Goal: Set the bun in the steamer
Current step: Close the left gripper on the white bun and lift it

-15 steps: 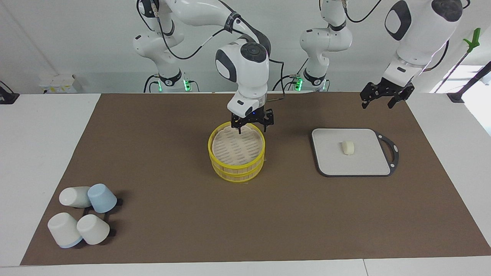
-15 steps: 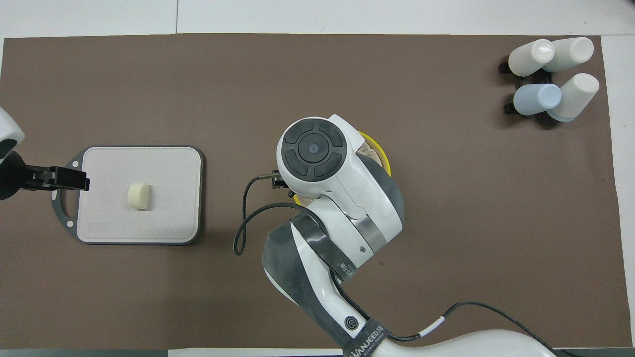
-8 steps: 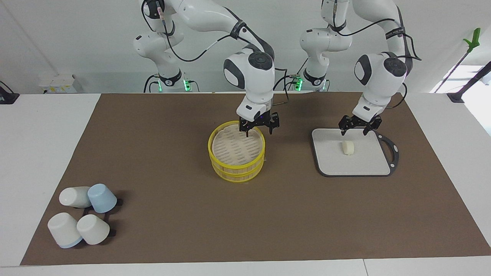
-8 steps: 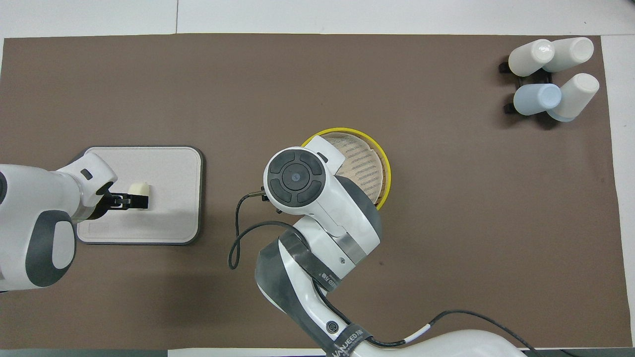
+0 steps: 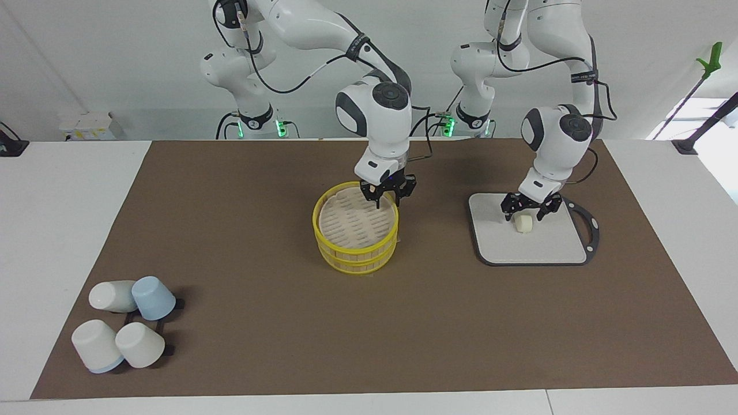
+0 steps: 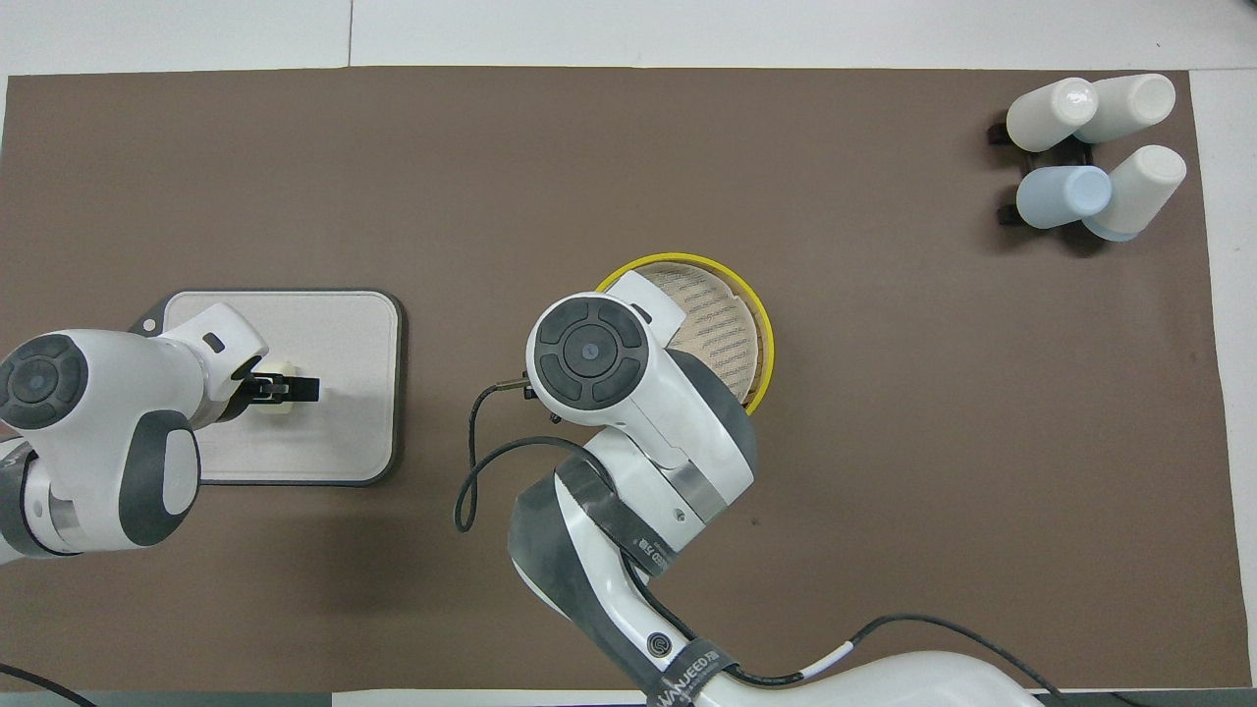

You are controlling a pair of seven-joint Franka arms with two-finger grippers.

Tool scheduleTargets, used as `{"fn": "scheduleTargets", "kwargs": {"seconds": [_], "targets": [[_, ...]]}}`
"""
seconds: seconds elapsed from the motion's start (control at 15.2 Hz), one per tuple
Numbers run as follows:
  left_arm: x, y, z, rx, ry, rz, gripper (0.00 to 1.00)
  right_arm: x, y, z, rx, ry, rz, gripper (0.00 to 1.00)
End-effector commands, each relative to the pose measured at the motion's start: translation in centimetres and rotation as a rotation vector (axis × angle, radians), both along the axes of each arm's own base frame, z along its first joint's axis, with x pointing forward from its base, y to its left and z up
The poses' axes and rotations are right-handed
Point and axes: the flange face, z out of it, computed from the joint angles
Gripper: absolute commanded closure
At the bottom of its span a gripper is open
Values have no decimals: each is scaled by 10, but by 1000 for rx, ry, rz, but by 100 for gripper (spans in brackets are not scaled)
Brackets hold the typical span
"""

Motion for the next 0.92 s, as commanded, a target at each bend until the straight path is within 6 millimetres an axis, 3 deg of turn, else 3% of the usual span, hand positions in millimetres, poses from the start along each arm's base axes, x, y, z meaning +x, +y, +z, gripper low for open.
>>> {"fn": "scheduleTargets", "kwargs": {"seconds": [0.0,0.2,0.26,0.4,0.46,0.66,0.79,0.86], "targets": [[-6,0,-8,11,-14,-25,3,-7,-1,-3,21,-5,-19,46],[-12,0,-15,11,0,-28,30,-7,-1,-5,35,-19,-18,49],[-14,-1,-17,11,3,-31,42,-7,0,-5,38,-22,-20,57],[-13,0,-16,11,4,-27,59,-8,0,-5,37,-19,-19,84],[-13,0,-15,11,6,-28,61,-7,0,-5,40,-16,-23,94],[-1,-2,-2,13,26,-25,61,-6,1,-2,54,-11,-31,100],[19,-4,31,14,68,-15,61,-2,1,9,47,-5,-36,100],[29,-5,53,12,97,-10,61,10,-7,24,30,-2,-44,100]]}}
